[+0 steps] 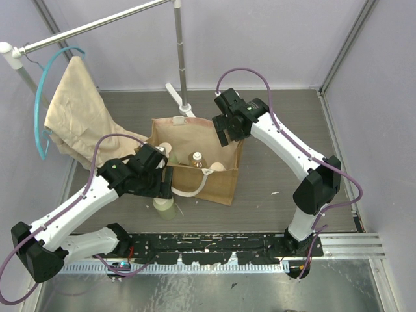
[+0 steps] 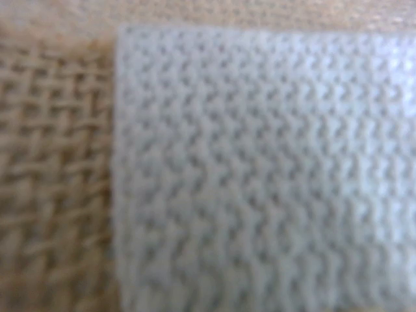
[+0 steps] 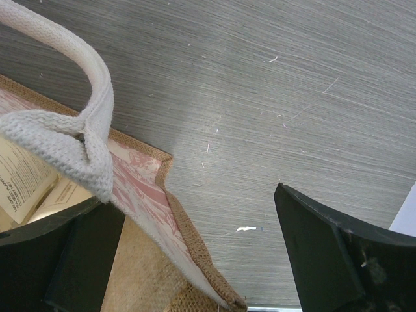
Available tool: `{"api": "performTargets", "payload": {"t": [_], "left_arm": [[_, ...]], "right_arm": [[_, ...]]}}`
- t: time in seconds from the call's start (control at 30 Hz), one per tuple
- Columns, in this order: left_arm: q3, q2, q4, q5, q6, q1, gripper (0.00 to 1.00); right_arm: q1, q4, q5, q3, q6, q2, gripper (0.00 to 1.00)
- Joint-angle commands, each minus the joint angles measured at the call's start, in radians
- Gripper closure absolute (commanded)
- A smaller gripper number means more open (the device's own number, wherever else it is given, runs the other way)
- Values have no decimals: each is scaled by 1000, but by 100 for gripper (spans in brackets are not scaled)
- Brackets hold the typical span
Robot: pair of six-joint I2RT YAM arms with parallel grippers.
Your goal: Place the personal care products into the canvas bag
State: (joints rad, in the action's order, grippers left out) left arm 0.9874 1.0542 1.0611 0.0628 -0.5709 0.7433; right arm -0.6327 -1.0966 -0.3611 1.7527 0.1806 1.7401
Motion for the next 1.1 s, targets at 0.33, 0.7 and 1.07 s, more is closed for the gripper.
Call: {"api": "performTargets", "payload": {"t": [0.33, 0.7, 1.07], "left_arm": [[44, 49, -2, -57, -8, 59, 27], [50, 50, 27, -43, -21, 81, 55], [200, 42, 175, 6, 52, 82, 83]], "right_arm": [[4, 12, -10, -2, -22, -14, 0], [5, 13, -10, -1, -30, -7, 0], [5, 12, -10, 3, -37, 1, 0]]}}
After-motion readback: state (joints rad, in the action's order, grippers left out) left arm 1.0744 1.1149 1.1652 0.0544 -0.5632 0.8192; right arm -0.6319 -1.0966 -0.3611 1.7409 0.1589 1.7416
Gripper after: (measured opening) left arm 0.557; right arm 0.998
